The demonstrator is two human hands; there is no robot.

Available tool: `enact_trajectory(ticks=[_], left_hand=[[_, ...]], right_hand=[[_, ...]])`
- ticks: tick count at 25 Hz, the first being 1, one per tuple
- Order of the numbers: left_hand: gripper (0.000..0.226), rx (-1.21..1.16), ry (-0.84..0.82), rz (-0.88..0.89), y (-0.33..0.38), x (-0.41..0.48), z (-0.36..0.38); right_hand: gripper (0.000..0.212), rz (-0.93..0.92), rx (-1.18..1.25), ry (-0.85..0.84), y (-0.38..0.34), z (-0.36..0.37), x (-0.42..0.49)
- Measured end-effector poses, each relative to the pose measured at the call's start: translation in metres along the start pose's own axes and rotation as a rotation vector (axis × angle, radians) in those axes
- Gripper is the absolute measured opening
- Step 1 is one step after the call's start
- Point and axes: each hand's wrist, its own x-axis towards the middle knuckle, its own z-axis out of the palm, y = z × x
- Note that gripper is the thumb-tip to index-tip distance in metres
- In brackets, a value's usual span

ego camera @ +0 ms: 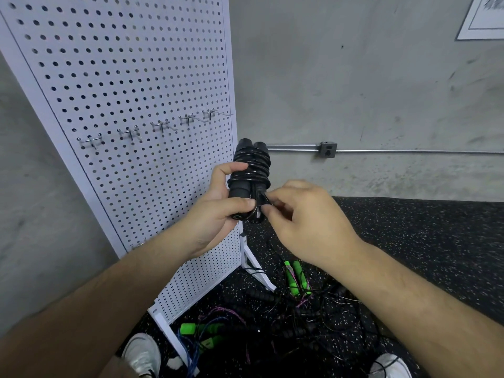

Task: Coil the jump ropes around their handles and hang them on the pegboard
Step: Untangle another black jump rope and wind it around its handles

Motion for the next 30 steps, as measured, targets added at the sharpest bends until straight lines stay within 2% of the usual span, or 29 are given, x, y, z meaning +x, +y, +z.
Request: enact_trajectory(ticks=[9, 12, 17, 19, 24, 26, 30], left_hand=[[0.066, -0.097, 0.008, -0.005, 0.005, -0.004, 0.0], [0.071, -0.034, 0.003, -0.018, 0.005, -0.006, 0.0], [0.072, -0.014, 0.039, -0.032, 0.005, -0.006, 0.0], [0.072, -0.016, 0.064, -0.029, 0.006, -0.004, 0.001], [0.07, -0.008, 0.083, -0.028, 0.008, -0.004, 0.0], [0.069, -0.002, 0.085, -0.036, 0.007, -0.004, 0.001], [0.067, 0.018, 0.075, -0.06, 0.003, -0.005, 0.003]], right_hand=[[0.029, -0.325, -0.199, 0.077, 0.018, 0.009, 0.006], [0.02, -0.276, -0.154, 0.121, 0.011, 0.014, 0.005], [0.017, -0.014, 0.166, 0.13, 0.0, 0.019, 0.0], [0.018, -0.061, 0.124, 0.112, -0.002, 0.019, -0.001], [0.013, -0.254, -0.173, 0.06, -0.006, 0.018, 0.001], [0.015, -0.21, -0.137, 0.103, -0.007, 0.019, 0.002], [0.022, -0.04, 0.105, 0.176, -0.007, 0.02, 0.0]])
